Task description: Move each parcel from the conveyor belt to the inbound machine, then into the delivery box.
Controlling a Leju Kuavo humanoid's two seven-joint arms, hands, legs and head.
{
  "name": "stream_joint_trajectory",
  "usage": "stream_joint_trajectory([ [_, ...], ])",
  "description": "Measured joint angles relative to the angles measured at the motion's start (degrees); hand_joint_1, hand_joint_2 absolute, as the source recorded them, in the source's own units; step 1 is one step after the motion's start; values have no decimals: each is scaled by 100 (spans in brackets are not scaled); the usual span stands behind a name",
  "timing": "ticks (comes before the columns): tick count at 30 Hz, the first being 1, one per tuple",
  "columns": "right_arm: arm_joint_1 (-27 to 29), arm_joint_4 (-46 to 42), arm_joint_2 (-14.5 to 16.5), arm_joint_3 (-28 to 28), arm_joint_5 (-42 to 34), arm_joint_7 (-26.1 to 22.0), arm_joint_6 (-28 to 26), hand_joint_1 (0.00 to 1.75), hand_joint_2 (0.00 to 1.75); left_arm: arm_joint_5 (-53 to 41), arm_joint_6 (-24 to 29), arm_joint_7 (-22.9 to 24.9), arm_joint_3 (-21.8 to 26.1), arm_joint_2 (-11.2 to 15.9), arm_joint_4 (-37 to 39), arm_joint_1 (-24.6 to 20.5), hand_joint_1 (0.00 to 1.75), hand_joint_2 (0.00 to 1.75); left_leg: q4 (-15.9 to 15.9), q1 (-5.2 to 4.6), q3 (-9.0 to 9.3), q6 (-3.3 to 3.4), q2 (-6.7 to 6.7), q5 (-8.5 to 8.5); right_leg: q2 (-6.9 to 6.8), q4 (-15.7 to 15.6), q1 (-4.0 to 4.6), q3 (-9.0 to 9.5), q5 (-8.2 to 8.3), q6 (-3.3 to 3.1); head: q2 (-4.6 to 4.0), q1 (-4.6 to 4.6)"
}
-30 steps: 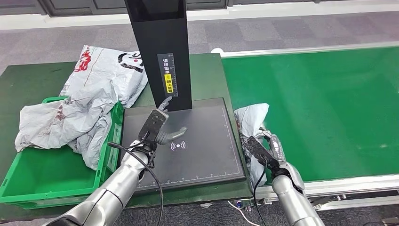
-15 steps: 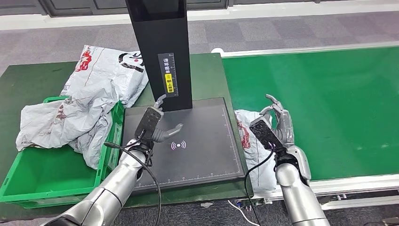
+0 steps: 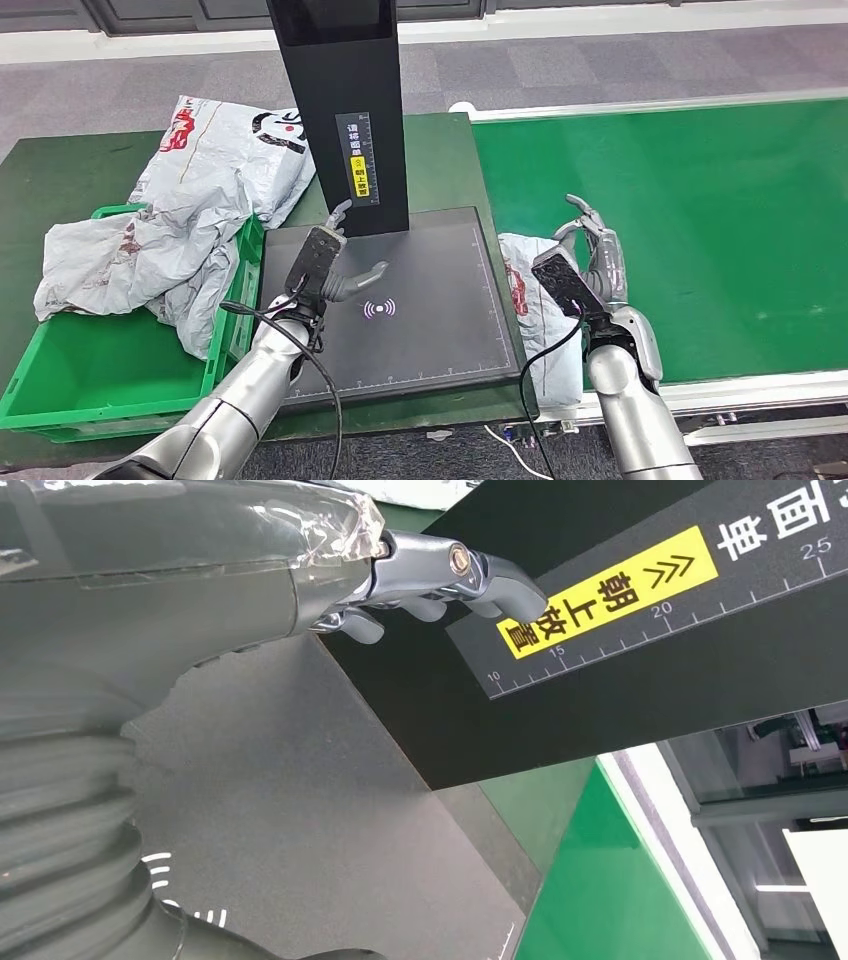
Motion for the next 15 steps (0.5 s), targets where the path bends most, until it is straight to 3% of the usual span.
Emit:
stream_joint_trajectory([
  [15,-4,-26,21,0,-99,-144,-89,175,175,28,76,-31,52,0,0,-1,0,175,0,0,0,0,0,0,0,1,0,0,0,0,0,0],
])
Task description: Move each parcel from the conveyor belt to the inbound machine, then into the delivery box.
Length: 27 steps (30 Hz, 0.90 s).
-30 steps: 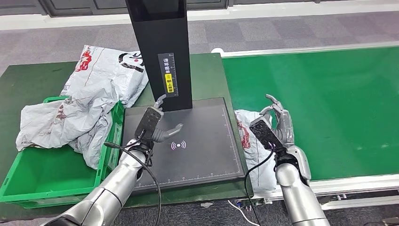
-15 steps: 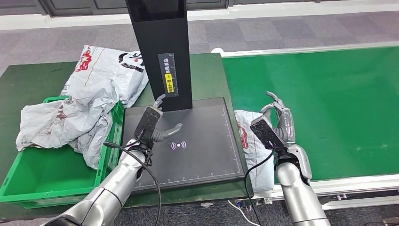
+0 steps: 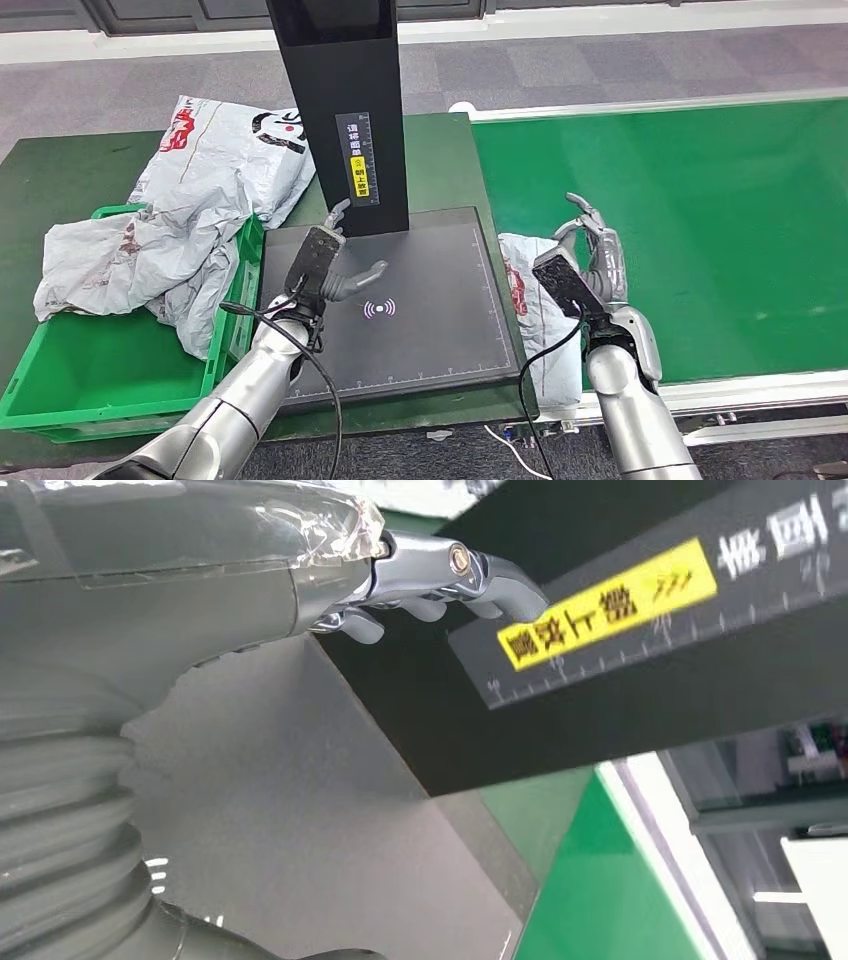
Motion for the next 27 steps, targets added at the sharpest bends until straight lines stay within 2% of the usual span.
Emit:
stream_joint_trajectory([
  [7,-66,-314,17,0,-370,-195,-137,175,175,57,204,-97,209,0,-8,-1,0,175,0,0,0,0,0,0,0,1,0,0,0,0,0,0],
  [27,-143,-565,17,20,-569,-306,-144,175,175,75,230,-135,326,5,-8,-1,0,175,0,-1,0,2,-1,2,0,2,-1,0,0,0,0,0],
])
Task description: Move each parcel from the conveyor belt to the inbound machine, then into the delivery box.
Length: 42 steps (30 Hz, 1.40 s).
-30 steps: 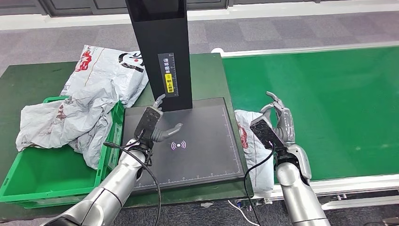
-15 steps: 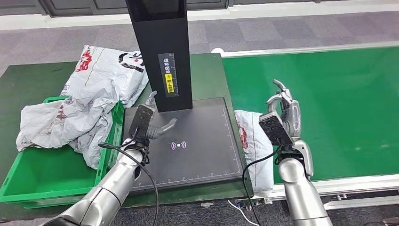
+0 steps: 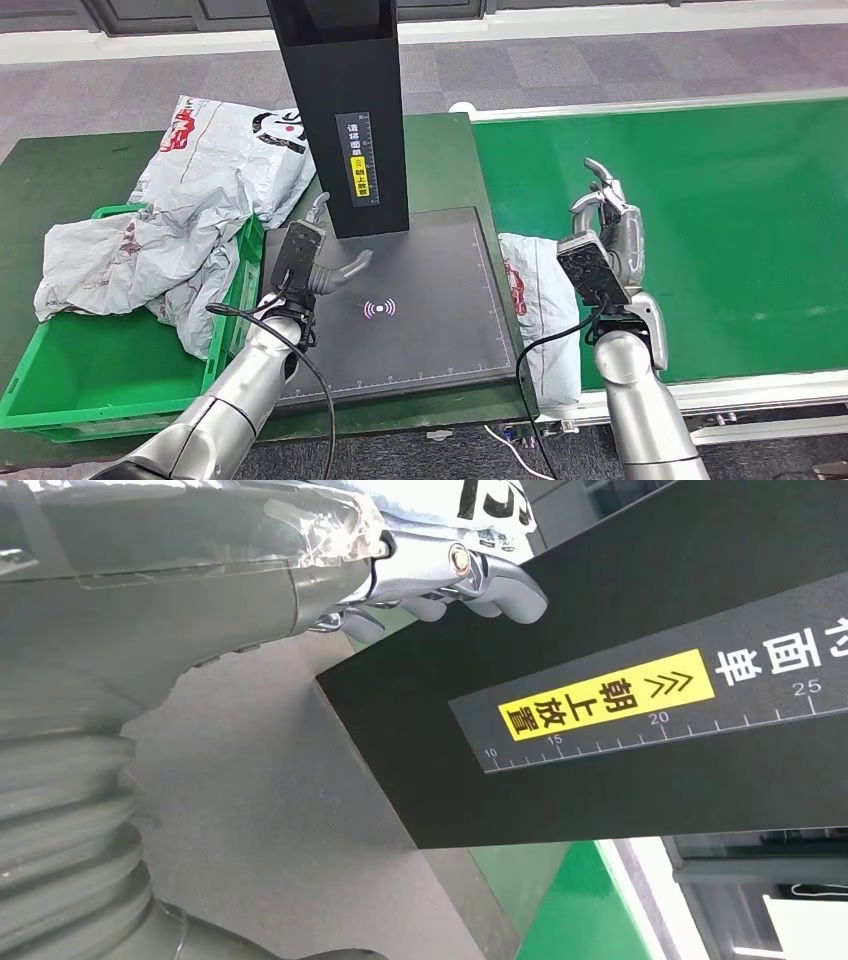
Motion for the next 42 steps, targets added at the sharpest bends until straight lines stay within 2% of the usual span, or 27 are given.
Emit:
stream_joint_trajectory([
  [16,-220,-19,-67,49,-250,-37,-32,175,175,52,47,-46,46,19,7,-11,0,175,0,-1,-1,0,-2,2,-3,1,-1,0,0,0,0,0],
  [17,-234,-18,-70,60,-280,-33,-16,140,175,64,63,-56,49,19,7,-11,0,175,0,-1,-2,0,-2,2,-3,1,-1,0,0,0,0,0],
  [20,-316,6,-84,154,-306,81,84,10,175,88,101,-76,69,21,5,-11,0,175,0,-1,-2,0,-2,2,-3,2,-1,0,0,0,0,0],
  [21,-359,45,-87,200,-219,215,143,0,175,89,104,-74,80,21,3,-11,0,175,0,0,-2,0,-2,2,-3,2,0,0,0,0,0,0],
  [26,-672,797,-86,481,1009,1474,424,0,175,0,100,42,103,14,-34,-11,0,175,0,0,-1,1,-2,7,-6,2,0,-1,1,0,0,0],
  [30,-907,2320,-105,539,1807,2205,334,0,175,-76,-47,162,103,11,-127,-6,0,175,0,0,-4,6,-23,12,-31,2,-1,5,1,1,0,1],
  [35,-963,3746,-151,540,2045,2241,114,0,175,-97,-105,207,103,28,-201,14,0,175,0,-7,-14,8,-40,15,-48,2,-10,-2,2,4,0,2],
  [42,-1040,4409,-158,540,2146,2325,127,0,175,-101,-119,210,103,28,-234,27,0,175,-1,-8,-15,8,-38,15,-45,2,-12,-5,1,4,0,1],
])
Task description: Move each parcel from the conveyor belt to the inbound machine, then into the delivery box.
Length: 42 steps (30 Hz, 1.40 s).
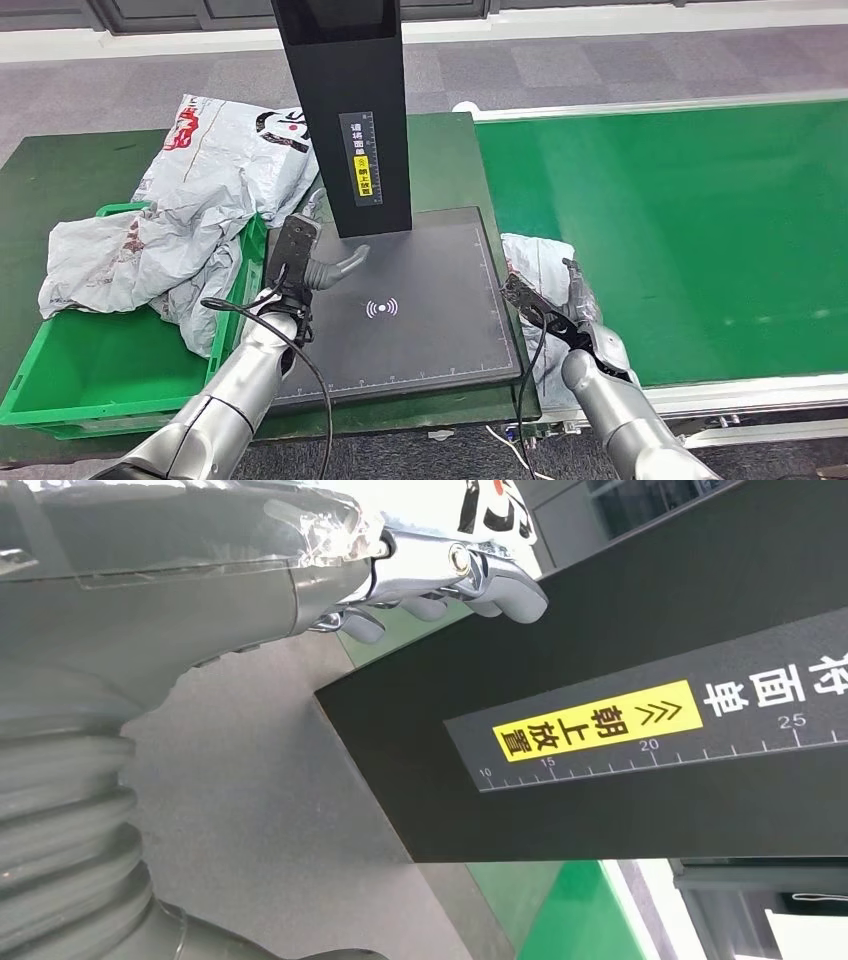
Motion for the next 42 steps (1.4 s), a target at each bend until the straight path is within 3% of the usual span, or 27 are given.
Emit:
stream_joint_trajectory([
  [26,-198,329,-80,0,283,30,-172,0,175,-67,86,-42,0,22,-16,13,0,175,0,-6,1,1,3,4,3,0,-2,0,3,3,0,-1],
  [33,-420,800,-78,139,1262,905,1631,0,175,-124,75,62,0,-22,-13,-21,0,175,0,-7,35,2,46,-8,45,-3,-3,13,3,4,0,-1],
  [42,-661,1236,-80,295,1402,832,2047,0,175,-124,74,81,0,-68,-8,-82,0,175,-2,3,135,3,86,-39,75,-11,-3,103,-7,0,0,-1],
])
